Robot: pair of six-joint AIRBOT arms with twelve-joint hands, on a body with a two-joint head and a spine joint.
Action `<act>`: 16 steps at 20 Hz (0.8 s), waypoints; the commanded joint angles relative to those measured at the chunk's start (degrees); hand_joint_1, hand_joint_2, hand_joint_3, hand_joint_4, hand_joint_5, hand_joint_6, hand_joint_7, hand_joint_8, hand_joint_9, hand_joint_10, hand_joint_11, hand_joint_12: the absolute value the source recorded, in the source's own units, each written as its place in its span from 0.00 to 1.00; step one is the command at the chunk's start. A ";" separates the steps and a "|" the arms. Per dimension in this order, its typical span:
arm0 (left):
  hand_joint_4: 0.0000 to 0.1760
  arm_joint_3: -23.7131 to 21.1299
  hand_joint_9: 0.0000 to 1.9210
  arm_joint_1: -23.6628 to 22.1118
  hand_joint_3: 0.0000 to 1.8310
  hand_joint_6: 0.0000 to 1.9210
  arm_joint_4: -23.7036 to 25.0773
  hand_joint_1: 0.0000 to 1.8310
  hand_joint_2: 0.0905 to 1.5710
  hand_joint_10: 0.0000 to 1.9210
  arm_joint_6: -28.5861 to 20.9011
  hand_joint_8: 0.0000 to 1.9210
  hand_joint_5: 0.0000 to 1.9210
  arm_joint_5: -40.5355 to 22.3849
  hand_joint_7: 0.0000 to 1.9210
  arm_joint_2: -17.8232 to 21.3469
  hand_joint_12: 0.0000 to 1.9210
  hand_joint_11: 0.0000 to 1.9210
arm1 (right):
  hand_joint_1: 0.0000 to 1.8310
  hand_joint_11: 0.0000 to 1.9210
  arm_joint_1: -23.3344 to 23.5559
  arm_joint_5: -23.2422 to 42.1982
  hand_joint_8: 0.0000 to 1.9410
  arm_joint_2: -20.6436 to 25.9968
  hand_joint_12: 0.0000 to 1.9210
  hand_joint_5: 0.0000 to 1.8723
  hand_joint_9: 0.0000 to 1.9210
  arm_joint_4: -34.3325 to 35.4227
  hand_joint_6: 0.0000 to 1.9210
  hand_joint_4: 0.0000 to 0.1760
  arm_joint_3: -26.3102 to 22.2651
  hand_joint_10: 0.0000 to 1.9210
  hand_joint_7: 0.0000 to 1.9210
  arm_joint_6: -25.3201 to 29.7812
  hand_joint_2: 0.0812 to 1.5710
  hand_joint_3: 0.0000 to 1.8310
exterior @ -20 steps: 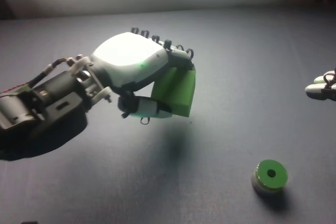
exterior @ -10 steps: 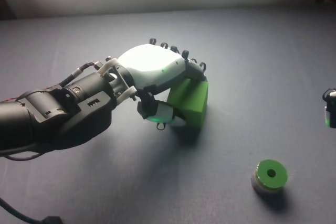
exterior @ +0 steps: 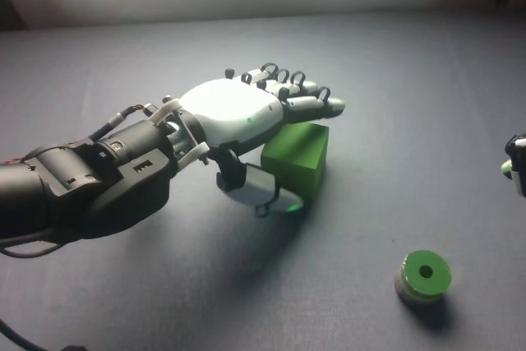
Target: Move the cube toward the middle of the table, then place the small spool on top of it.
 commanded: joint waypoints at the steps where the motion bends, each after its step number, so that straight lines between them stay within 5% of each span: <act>1: 1.00 -0.20 0.05 -0.34 0.02 0.00 -0.22 0.23 0.69 0.00 0.09 0.00 0.07 -7.91 0.04 0.64 0.28 0.00 | 0.53 0.27 0.64 7.06 0.00 0.00 0.44 0.33 0.46 0.78 0.79 0.00 0.16 0.00 0.47 0.24 0.83 0.00; 5: 1.00 -3.54 0.00 1.08 0.00 0.00 -2.59 0.29 0.73 0.00 0.09 0.00 0.07 -14.61 0.03 4.59 0.10 0.00 | 0.54 0.27 0.93 7.06 0.00 0.00 0.43 0.34 0.46 0.23 0.78 0.00 0.10 0.00 0.47 0.65 0.83 0.00; 6: 0.87 -5.42 0.00 2.95 0.00 0.00 -4.80 0.28 0.75 0.00 -0.02 0.00 0.08 -18.83 0.03 6.91 0.07 0.00 | 0.53 0.24 1.48 7.06 0.00 0.02 0.42 0.32 0.44 -0.51 0.80 0.00 0.08 0.00 0.45 0.78 0.84 0.00; 7: 0.57 -6.48 0.00 3.89 0.01 0.00 -5.52 0.20 0.78 0.00 -0.17 0.00 0.10 -20.63 0.04 8.25 0.04 0.00 | 0.48 0.22 1.67 7.06 0.00 0.03 0.40 0.29 0.40 -0.90 0.32 0.00 0.06 0.00 0.40 0.79 0.84 0.00; 8: 0.73 -8.98 0.00 6.33 0.01 0.00 -6.38 0.03 0.82 0.00 -0.71 0.00 0.09 -24.84 0.02 11.38 0.02 0.00 | 0.43 0.20 2.09 7.05 0.00 0.09 0.40 0.26 0.33 -1.78 0.03 0.00 -0.03 0.00 0.29 0.84 0.84 0.00; 9: 0.89 -10.85 0.00 8.23 0.00 0.00 -6.87 0.00 0.77 0.00 -0.76 0.00 0.08 -27.30 0.02 13.59 0.00 0.00 | 0.41 0.21 2.18 7.04 0.00 0.12 0.39 0.22 0.31 -2.36 0.00 0.00 -0.06 0.00 0.26 1.00 0.81 0.00; 11: 0.98 -14.88 0.00 12.78 0.00 0.00 -7.72 0.00 0.74 0.00 -0.75 0.00 0.07 -32.75 0.02 18.23 0.00 0.00 | 0.39 0.20 2.23 6.39 0.00 0.26 0.38 0.18 0.29 -3.71 0.00 0.00 -0.06 0.00 0.23 2.18 0.80 0.00; 12: 0.96 -16.30 0.00 14.32 0.00 0.00 -8.14 0.00 0.72 0.00 -0.75 0.00 0.08 -34.90 0.03 19.64 0.00 0.01 | 0.38 0.15 2.24 6.07 0.00 0.32 0.43 0.14 0.26 -4.21 0.00 0.00 -0.06 0.00 0.20 2.51 0.77 0.00; 13: 0.67 -18.62 0.00 17.44 0.01 0.00 -9.38 0.00 0.80 0.00 -0.71 0.00 0.07 -38.74 0.02 22.01 0.00 0.00 | 0.37 0.16 2.35 5.43 0.00 0.49 0.53 0.13 0.29 -5.50 0.00 0.06 -0.07 0.01 0.22 3.17 0.71 0.00; 14: 0.67 -20.10 0.00 19.40 0.01 0.00 -10.04 0.00 0.80 0.00 -0.67 0.00 0.07 -41.23 0.02 23.50 0.00 0.00 | 0.37 0.16 2.68 4.73 0.00 0.61 0.53 0.13 0.29 -6.57 0.00 0.06 -0.11 0.01 0.22 3.41 0.71 0.00; 15: 0.70 -21.71 0.00 21.48 0.01 0.00 -10.58 0.00 0.81 0.00 -0.67 0.00 0.07 -44.33 0.02 25.16 0.00 0.00 | 0.36 0.16 3.44 3.58 0.00 0.87 0.54 0.12 0.30 -8.14 0.00 0.20 -0.29 0.01 0.21 3.53 0.70 0.00; 16: 0.91 -23.87 0.00 24.09 0.00 0.00 -10.82 0.00 0.77 0.00 -0.59 0.00 0.05 -47.08 0.02 27.36 0.00 0.00 | 0.38 0.10 4.51 2.25 0.00 1.06 0.49 0.13 0.23 -10.09 0.00 0.20 -0.40 0.00 0.19 3.83 0.69 0.00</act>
